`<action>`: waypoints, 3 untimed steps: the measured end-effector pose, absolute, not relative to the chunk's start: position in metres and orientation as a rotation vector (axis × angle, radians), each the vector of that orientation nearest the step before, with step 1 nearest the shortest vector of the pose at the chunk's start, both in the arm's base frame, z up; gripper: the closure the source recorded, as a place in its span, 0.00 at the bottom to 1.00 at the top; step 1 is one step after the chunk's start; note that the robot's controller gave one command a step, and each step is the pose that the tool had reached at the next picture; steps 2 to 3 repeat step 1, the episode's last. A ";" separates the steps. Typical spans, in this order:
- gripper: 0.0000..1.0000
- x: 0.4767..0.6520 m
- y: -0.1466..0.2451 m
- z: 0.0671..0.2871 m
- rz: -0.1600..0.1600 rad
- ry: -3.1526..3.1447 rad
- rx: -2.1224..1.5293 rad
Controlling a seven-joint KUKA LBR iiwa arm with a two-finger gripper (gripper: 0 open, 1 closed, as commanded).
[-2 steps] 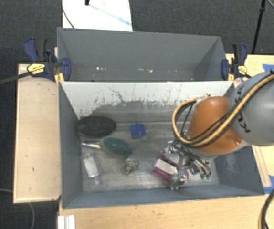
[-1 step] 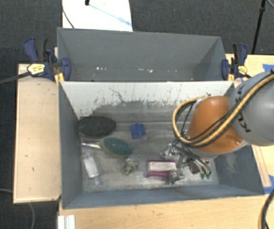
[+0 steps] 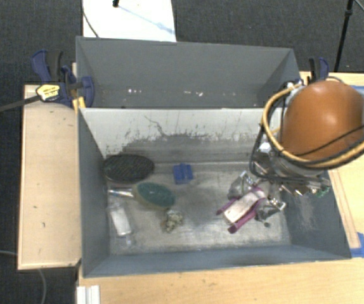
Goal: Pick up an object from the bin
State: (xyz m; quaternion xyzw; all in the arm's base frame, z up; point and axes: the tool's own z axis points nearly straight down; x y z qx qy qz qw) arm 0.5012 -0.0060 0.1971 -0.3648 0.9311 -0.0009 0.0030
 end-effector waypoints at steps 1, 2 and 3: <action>1.00 0.492 0.014 0.289 -0.002 2.675 -1.637; 1.00 0.492 0.014 0.289 -0.002 2.675 -1.637; 1.00 0.492 0.014 0.289 -0.002 2.675 -1.637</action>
Offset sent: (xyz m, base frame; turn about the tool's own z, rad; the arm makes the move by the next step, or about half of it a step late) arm -0.0098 0.0190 0.0910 -0.3537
